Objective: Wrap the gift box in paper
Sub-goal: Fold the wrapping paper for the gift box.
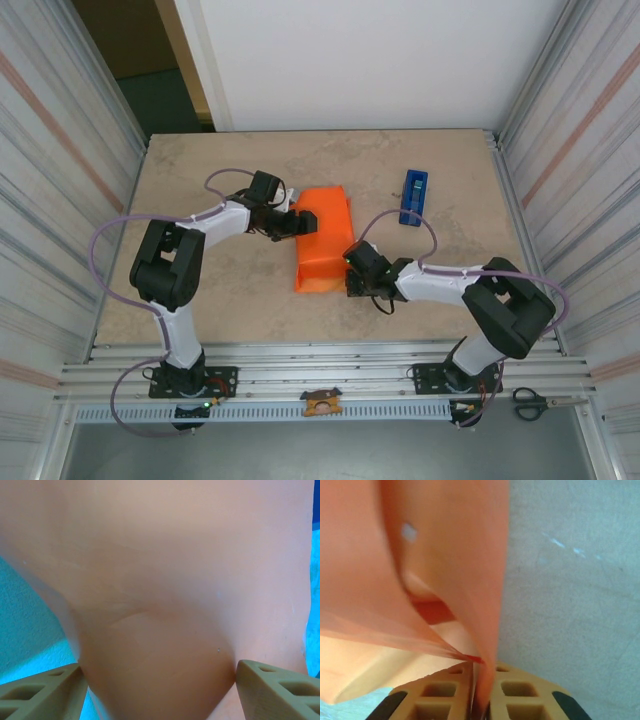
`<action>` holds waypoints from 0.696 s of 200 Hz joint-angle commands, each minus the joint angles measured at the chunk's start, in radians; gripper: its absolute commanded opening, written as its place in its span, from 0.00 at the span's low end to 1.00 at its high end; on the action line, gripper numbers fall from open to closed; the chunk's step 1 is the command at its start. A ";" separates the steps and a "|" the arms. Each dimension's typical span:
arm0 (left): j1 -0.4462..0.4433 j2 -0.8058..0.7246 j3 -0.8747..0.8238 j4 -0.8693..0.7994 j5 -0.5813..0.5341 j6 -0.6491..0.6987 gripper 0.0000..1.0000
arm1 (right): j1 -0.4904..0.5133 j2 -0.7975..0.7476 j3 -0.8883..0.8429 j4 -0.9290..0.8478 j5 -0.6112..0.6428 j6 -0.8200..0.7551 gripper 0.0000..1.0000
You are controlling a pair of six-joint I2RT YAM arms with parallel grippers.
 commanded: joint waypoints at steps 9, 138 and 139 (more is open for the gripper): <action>0.005 -0.006 -0.002 -0.019 0.016 -0.007 0.78 | 0.006 -0.028 -0.026 -0.013 0.033 0.031 0.04; 0.005 -0.006 0.012 -0.022 0.020 0.001 0.78 | 0.007 -0.103 -0.048 -0.033 -0.025 -0.039 0.17; 0.005 -0.006 0.011 -0.022 0.020 0.001 0.78 | 0.007 -0.105 -0.048 -0.034 -0.024 -0.039 0.19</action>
